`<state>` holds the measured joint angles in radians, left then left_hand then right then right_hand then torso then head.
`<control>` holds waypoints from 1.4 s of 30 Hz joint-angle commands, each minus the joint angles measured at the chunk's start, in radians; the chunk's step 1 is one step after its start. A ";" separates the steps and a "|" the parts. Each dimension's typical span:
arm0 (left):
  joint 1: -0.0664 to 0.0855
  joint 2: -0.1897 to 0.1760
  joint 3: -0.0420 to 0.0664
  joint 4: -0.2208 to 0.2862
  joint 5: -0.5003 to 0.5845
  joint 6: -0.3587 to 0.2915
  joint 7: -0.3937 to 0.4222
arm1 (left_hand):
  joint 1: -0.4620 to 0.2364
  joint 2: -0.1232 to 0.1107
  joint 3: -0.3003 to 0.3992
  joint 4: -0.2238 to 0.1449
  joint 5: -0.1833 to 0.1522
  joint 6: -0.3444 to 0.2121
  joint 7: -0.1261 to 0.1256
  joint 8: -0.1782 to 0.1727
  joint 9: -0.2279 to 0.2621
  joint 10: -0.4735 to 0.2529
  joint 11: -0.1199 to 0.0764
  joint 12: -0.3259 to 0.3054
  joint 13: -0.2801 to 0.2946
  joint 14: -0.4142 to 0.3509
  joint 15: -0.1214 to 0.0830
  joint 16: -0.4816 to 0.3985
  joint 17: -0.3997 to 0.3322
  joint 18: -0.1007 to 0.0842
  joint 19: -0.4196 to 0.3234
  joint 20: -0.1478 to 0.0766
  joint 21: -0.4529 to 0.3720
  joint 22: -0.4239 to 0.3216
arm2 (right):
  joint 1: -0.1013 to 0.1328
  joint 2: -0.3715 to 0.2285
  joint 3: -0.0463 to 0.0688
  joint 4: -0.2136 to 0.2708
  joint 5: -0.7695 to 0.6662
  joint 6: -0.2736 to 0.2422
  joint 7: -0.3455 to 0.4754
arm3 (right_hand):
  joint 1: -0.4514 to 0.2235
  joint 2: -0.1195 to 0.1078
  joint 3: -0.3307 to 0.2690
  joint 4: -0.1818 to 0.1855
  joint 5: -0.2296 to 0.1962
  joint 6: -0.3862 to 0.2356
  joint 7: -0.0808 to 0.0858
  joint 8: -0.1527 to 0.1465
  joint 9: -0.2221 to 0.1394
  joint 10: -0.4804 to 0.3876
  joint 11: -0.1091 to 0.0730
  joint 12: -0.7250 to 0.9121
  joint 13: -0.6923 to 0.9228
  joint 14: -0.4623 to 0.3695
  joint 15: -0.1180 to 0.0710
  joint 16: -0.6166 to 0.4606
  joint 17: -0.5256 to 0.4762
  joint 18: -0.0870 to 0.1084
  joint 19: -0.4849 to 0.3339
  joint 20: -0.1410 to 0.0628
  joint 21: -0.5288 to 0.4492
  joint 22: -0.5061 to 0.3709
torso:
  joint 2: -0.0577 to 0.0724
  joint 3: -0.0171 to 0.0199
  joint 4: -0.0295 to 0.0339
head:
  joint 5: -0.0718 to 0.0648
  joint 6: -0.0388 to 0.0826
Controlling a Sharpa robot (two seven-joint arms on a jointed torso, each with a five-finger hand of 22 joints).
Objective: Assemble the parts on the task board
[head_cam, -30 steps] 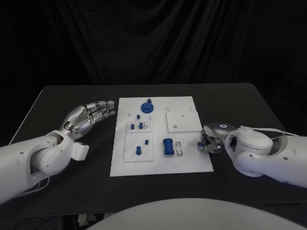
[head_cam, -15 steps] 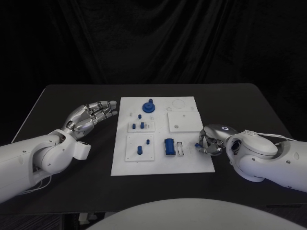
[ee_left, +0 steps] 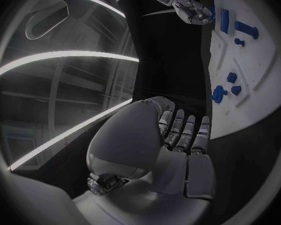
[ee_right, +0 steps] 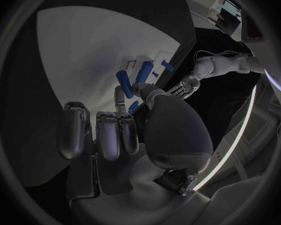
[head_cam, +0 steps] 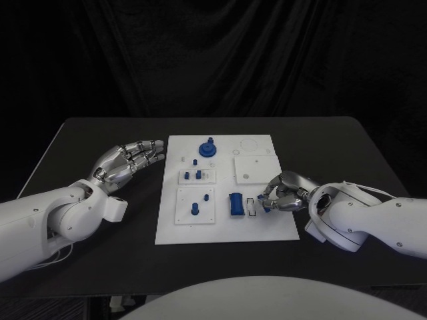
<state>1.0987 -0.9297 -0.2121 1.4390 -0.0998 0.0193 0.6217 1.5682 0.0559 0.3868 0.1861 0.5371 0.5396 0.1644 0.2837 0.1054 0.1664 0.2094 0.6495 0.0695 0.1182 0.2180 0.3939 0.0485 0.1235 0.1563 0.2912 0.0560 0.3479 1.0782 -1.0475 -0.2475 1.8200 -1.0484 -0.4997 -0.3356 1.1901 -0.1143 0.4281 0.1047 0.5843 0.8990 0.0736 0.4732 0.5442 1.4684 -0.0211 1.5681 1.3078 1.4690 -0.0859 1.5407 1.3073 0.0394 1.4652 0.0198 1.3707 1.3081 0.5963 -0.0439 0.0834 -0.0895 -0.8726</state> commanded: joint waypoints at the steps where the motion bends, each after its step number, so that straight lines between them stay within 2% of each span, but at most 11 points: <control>1: -0.001 0.001 0.001 0.003 0.005 0.013 0.008 | -0.002 0.008 0.006 0.001 0.000 0.003 0.057 0.006 0.001 0.007 0.003 0.005 -0.001 0.002 0.000 0.003 0.001 -0.008 0.005 0.002 -0.002 0.001 | 0.001 0.013 -0.001 -0.012 0.165 -0.012 0.050 | -0.019 0.003 -0.007 0.008 0.010 0.031 -0.026 -0.008 0.000 0.102 -0.006 0.003 0.263 0.075 -0.005 -0.007 0.109 0.011 0.047 -0.003 -0.013 0.196 | 0.000 -0.0014 0.0021 | -0.002 0.000; 7: -0.001 0.002 0.001 0.004 0.005 0.014 0.006 | -0.002 0.008 0.008 0.001 0.002 0.004 0.057 0.007 0.001 0.007 0.004 0.005 -0.002 0.001 0.001 0.003 0.001 -0.008 0.005 0.002 -0.002 0.000 | -0.009 0.041 -0.001 -0.036 0.166 0.001 0.046 | -0.035 0.009 -0.019 0.017 0.002 0.030 -0.026 -0.011 0.000 0.102 -0.005 0.003 0.263 0.074 -0.004 -0.008 0.106 0.012 0.045 -0.002 -0.019 0.194 | 0.000 -0.0035 0.0041 | -0.003 0.000; 8: -0.001 0.002 0.001 0.004 0.005 0.014 0.006 | -0.002 0.008 0.008 0.001 0.002 0.004 0.057 0.007 0.001 0.007 0.004 0.005 -0.002 0.001 0.001 0.003 0.001 -0.008 0.005 0.002 -0.002 0.000 | -0.010 0.044 -0.001 -0.039 0.163 0.002 0.044 | -0.037 0.009 -0.020 0.018 0.000 0.030 -0.025 -0.011 0.000 0.102 -0.004 0.003 0.263 0.074 -0.004 -0.008 0.106 0.011 0.046 -0.002 -0.017 0.194 | 0.001 -0.0025 0.0036 | -0.003 0.000; 21: -0.001 0.004 0.001 0.006 0.005 0.018 0.004 | -0.002 0.008 0.008 0.001 0.002 0.004 0.057 0.007 0.001 0.007 0.004 0.005 -0.002 0.001 0.001 0.003 0.001 -0.008 0.005 0.002 -0.002 0.000 | -0.016 0.062 -0.002 -0.064 0.125 0.053 -0.009 | -0.070 0.016 -0.059 0.036 -0.037 0.017 -0.020 -0.025 -0.003 0.102 0.000 0.003 0.263 0.070 0.000 -0.014 0.084 0.018 0.036 0.002 -0.050 0.184 | 0.001 -0.0015 0.0026 | 0.001 0.000; 26: -0.001 0.003 0.001 0.006 0.005 0.019 0.003 | -0.002 0.008 0.009 0.001 0.003 0.003 0.058 0.007 0.001 0.007 0.004 0.006 -0.002 0.001 0.002 0.003 0.001 -0.008 0.005 0.003 -0.002 0.000 | -0.018 0.068 -0.002 -0.069 0.117 0.064 -0.023 | -0.082 0.024 -0.083 0.047 -0.098 0.016 -0.019 -0.032 -0.005 0.102 0.002 0.003 0.263 0.070 0.002 -0.016 0.080 0.019 0.034 0.004 -0.056 0.183 | 0.001 -0.0016 0.0026 | 0.004 0.000; 27: -0.001 0.003 0.001 0.007 0.005 0.019 0.003 | -0.002 0.008 0.009 0.001 0.003 0.003 0.058 0.007 0.001 0.007 0.004 0.006 -0.002 0.001 0.002 0.003 0.001 -0.008 0.005 0.003 -0.002 0.000 | -0.018 0.069 -0.002 -0.070 0.113 0.065 -0.026 | -0.096 0.026 -0.097 0.058 -0.136 0.017 -0.017 -0.034 -0.006 0.102 0.003 0.003 0.263 0.069 0.003 -0.016 0.078 0.020 0.034 0.005 -0.058 0.182 | 0.001 -0.0017 0.0017 | 0.005 0.000; 29: -0.001 0.002 0.001 0.007 0.005 0.019 0.002 | -0.002 0.008 0.009 0.001 0.003 0.003 0.058 0.007 0.001 0.007 0.004 0.006 -0.002 0.001 0.002 0.003 0.001 -0.008 0.005 0.003 -0.002 0.000 | -0.019 0.071 -0.002 -0.072 0.108 0.068 -0.030 | -0.114 0.026 -0.117 0.073 -0.182 0.017 -0.015 -0.038 -0.008 0.102 0.005 0.003 0.263 0.069 0.004 -0.017 0.078 0.020 0.033 0.006 -0.061 0.181 | 0.001 -0.0016 0.0008 | 0.006 0.000; 31: -0.001 0.002 0.001 0.007 0.005 0.020 0.001 | -0.002 0.008 0.009 0.001 0.003 0.003 0.058 0.007 0.001 0.007 0.004 0.006 -0.002 0.001 0.002 0.003 0.001 -0.008 0.005 0.003 -0.002 0.000 | -0.019 0.072 -0.002 -0.073 0.104 0.072 -0.034 | -0.129 0.024 -0.140 0.086 -0.205 0.017 -0.013 -0.041 -0.009 0.102 0.007 0.003 0.263 0.069 0.005 -0.017 0.076 0.020 0.033 0.007 -0.063 0.181 | 0.001 -0.0017 0.0010 | 0.008 0.000; 33: -0.001 0.002 0.001 0.007 0.005 0.020 0.001 | -0.002 0.008 0.009 0.001 0.003 0.003 0.058 0.007 0.001 0.007 0.004 0.006 -0.002 0.001 0.002 0.003 0.001 -0.008 0.005 0.003 -0.002 0.000 | -0.020 0.074 -0.002 -0.074 0.102 0.073 -0.037 | -0.151 0.028 -0.172 0.106 -0.267 0.017 -0.012 -0.045 -0.010 0.102 0.008 0.003 0.263 0.069 0.007 -0.017 0.076 0.021 0.033 0.009 -0.066 0.180 | 0.001 -0.0019 0.0020 | 0.007 0.000; 36: -0.001 0.002 0.001 0.007 0.005 0.021 -0.001 | -0.002 0.008 0.009 0.001 0.003 0.003 0.058 0.007 0.001 0.007 0.004 0.006 -0.002 0.001 0.002 0.003 0.001 -0.008 0.005 0.003 -0.002 0.000 | -0.020 0.076 -0.002 -0.075 0.100 0.070 -0.036 | -0.165 0.035 -0.202 0.124 -0.321 0.018 -0.012 -0.047 -0.011 0.102 0.008 0.003 0.263 0.069 0.007 -0.018 0.074 0.022 0.033 0.009 -0.069 0.180 | 0.001 -0.0018 0.0025 | 0.007 0.000; 42: -0.001 0.004 0.001 0.006 0.005 0.023 -0.004 | -0.003 0.008 0.010 0.000 0.003 0.003 0.058 0.008 0.001 0.007 0.005 0.005 -0.003 0.001 0.002 0.005 0.001 -0.009 0.005 0.003 -0.002 0.000 | -0.021 0.077 -0.002 -0.077 0.096 0.049 -0.026 | -0.185 0.053 -0.250 0.161 -0.382 0.020 -0.014 -0.050 -0.010 0.102 0.007 0.003 0.263 0.069 0.006 -0.018 0.074 0.022 0.033 0.008 -0.073 0.179 | 0.001 -0.0016 0.0025 | 0.007 0.000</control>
<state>1.0986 -0.9280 -0.2121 1.4431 -0.0997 0.0276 0.6118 1.5682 0.0559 0.3925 0.1861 0.5370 0.5396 0.1644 0.2874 0.1053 0.1699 0.2129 0.6495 0.0681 0.1182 0.2180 0.3939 0.0485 0.1234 0.1563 0.2911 0.0560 0.3480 1.0599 -0.9703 -0.2494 1.7426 -0.9381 -0.4440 -0.3503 1.0179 -0.0605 0.1861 0.2637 0.2081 0.9185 0.0541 0.4277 0.5341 1.4647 -0.0175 1.5681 1.3077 1.4690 -0.0861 1.5296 1.3073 0.0552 1.4652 0.0197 1.3029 1.3081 0.5978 -0.0455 0.0856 -0.0824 -0.8726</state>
